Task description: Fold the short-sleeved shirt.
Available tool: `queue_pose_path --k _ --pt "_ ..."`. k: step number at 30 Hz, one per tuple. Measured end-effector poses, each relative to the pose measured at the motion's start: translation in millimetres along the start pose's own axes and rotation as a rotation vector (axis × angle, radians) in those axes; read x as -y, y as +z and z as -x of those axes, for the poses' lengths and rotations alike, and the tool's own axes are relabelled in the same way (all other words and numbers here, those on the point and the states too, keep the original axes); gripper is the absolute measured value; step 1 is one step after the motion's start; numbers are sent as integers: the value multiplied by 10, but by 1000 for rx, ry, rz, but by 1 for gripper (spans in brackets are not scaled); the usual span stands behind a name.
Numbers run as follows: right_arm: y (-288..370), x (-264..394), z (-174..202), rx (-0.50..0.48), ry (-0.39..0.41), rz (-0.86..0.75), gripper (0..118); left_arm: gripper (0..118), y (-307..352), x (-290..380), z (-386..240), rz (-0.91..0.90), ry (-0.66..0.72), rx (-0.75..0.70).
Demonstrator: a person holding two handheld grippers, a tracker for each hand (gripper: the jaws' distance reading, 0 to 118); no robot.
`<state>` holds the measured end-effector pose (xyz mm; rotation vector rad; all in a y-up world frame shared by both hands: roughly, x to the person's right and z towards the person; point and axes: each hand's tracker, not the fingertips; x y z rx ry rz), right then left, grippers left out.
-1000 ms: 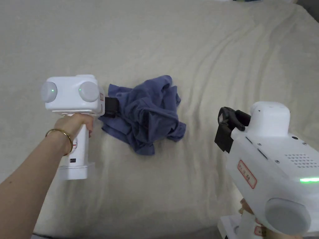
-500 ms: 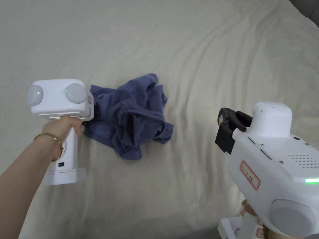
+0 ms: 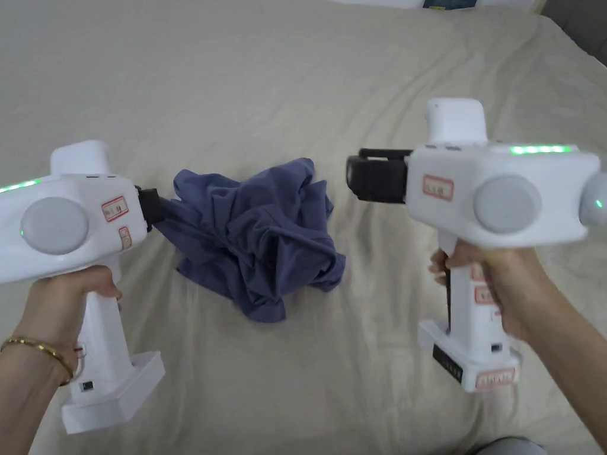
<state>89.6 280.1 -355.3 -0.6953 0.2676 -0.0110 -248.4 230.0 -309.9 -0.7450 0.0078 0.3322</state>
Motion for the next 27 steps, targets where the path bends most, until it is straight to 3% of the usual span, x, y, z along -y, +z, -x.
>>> queue_pose_path --k 5,13,21,23,26,27 --pt "-668 -427 51 56 58 122 115 0 -29 181 151 6 13 -15" --pt "-1951 -774 61 142 -128 412 115 0 -179 405 390 71 12 -57" --pt "-2535 -696 262 155 -157 502 113 0 -343 362 510 75 -1 -64" --pt "-2592 -667 265 193 -170 521 103 0 -362 351 533 73 9 -57" --pt "-2721 -650 237 252 -141 569 66 0 -381 338 558 71 42 -39" --pt "-2714 -631 231 250 -145 570 60 0 -393 336 564 72 45 -38"
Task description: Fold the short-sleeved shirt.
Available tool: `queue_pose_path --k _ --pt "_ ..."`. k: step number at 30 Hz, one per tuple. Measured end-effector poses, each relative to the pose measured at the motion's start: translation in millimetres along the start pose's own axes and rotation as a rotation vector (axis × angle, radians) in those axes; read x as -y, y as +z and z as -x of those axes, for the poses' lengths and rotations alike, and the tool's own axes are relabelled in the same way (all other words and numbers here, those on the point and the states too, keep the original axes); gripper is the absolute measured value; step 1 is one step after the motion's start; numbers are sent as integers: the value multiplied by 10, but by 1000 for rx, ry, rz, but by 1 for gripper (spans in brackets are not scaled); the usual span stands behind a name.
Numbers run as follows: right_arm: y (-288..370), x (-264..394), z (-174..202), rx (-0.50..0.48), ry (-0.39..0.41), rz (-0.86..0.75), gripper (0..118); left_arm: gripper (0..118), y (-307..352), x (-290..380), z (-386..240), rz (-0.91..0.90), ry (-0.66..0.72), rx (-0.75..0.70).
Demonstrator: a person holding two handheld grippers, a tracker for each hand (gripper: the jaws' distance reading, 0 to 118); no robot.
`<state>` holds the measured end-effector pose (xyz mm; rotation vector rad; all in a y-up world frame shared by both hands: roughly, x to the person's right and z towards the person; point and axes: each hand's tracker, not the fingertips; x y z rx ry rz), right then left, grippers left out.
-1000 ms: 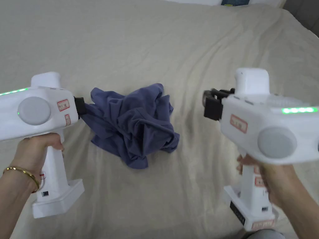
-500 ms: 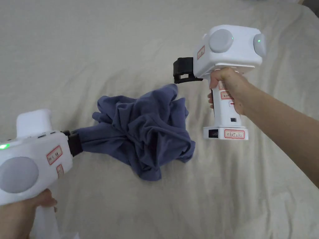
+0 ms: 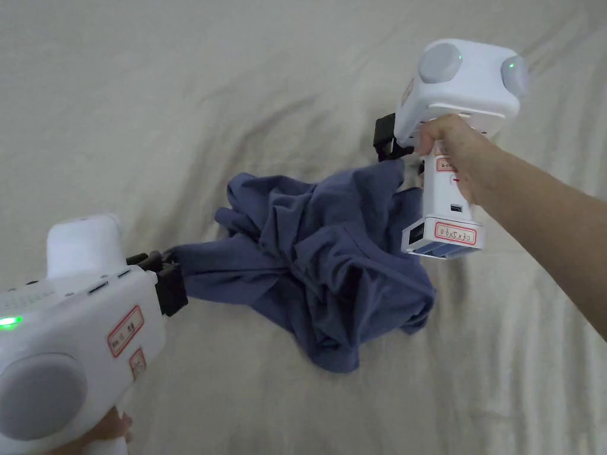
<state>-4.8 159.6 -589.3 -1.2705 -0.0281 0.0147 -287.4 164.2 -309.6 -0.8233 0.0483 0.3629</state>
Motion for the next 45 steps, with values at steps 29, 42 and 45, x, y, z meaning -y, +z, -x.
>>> queue_pose_path --k 29,42,45 --pt "2860 682 -1230 -182 -22 -446 6 0 1514 -622 -209 -336 -23 10" --pt "4429 1694 -2528 -119 -173 -749 6 0 3104 -1403 -280 -681 -110 -28" --pt "4623 1637 -2798 -114 -224 -794 6 0 3328 -1632 -310 -709 -136 -61"
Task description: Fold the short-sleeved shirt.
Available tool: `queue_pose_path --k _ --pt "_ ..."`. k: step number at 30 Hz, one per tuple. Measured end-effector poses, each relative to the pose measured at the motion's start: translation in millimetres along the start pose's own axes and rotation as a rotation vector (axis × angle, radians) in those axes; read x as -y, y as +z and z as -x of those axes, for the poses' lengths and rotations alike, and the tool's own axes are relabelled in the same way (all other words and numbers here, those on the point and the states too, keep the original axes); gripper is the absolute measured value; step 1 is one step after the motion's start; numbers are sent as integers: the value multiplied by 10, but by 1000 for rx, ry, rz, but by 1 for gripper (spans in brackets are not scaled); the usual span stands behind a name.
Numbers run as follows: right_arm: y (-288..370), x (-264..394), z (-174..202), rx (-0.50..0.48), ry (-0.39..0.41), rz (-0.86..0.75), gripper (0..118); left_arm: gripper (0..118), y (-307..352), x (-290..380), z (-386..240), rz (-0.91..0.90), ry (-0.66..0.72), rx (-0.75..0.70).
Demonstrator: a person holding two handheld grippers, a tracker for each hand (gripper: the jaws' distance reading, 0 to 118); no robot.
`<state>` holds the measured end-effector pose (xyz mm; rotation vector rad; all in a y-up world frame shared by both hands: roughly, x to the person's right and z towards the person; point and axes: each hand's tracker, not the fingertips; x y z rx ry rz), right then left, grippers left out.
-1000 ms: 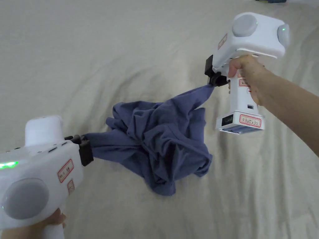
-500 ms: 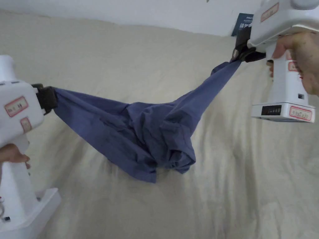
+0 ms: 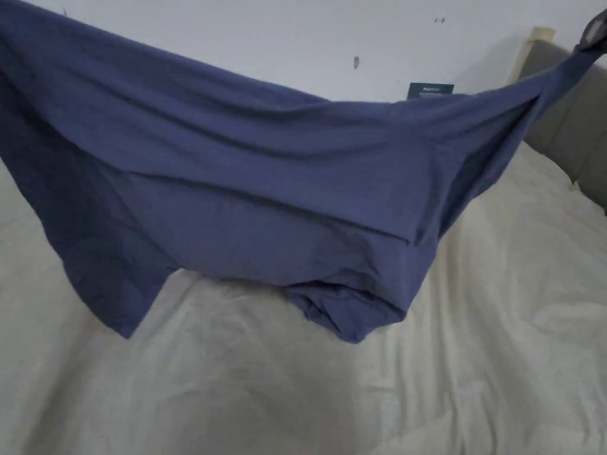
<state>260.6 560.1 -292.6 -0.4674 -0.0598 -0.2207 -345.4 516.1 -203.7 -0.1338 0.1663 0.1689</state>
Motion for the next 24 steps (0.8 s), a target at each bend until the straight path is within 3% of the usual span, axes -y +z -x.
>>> queue_pose_path --k 7,16,24 --pt "328 -386 -87 11 -12 -105 6 0 -117 -636 -44 -37 -10 -32" --pt "308 -945 359 52 41 -177 6 0 -737 -1065 -281 12 -72 -109" --pt "-128 -1653 871 121 114 -289 6 0 -1486 -1220 -628 29 -142 -204"
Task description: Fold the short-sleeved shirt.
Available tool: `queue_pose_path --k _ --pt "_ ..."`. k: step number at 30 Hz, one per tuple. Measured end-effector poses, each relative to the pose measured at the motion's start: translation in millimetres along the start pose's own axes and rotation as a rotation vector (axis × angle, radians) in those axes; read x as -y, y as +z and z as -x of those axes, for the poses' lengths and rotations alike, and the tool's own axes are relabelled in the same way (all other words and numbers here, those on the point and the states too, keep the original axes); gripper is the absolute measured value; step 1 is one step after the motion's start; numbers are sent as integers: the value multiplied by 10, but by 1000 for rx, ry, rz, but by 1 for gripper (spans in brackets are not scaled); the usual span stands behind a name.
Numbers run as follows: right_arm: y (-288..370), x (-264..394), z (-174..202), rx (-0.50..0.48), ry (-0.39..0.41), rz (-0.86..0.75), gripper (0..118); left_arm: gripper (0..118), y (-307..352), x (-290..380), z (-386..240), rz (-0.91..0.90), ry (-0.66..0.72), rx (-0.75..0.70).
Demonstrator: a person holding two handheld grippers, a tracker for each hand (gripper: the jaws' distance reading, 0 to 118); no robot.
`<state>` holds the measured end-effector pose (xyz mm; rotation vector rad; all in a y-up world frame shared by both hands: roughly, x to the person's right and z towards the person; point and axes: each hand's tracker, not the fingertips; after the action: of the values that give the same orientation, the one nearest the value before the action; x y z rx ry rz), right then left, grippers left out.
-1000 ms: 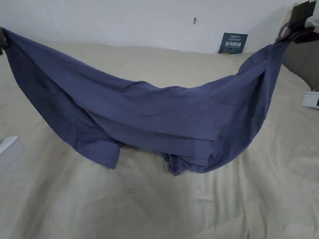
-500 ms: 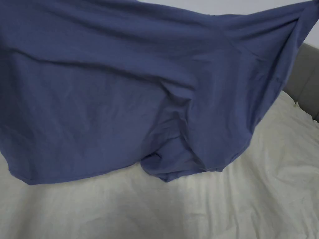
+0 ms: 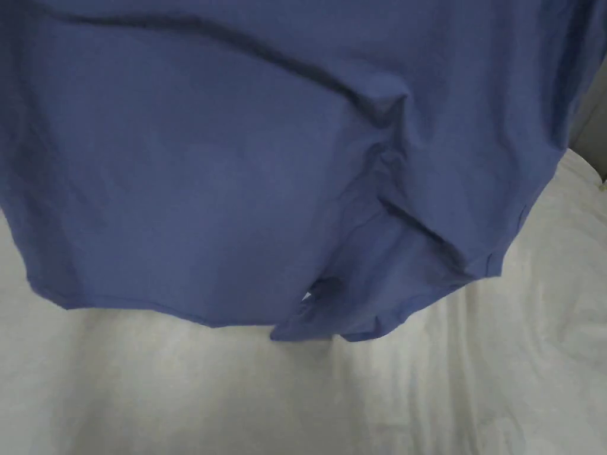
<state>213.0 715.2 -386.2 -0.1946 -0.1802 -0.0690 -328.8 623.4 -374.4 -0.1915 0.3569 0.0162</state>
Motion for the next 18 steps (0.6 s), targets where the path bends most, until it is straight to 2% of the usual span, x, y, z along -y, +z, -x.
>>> queue_pose_path --k 3,11,15,18 --pt "-278 -202 193 26 18 -27 6 0 -339 -149 -121 0 35 -20" --pt "-1013 -629 606 31 -19 -106 6 0 -1217 -432 -504 -35 12 -97" --pt "-1333 -698 864 62 22 -131 6 0 -1562 -497 -691 -80 -8 -152" --pt "-1514 -733 1008 77 -6 -172 6 0 -1783 -533 -820 -94 -27 -166"
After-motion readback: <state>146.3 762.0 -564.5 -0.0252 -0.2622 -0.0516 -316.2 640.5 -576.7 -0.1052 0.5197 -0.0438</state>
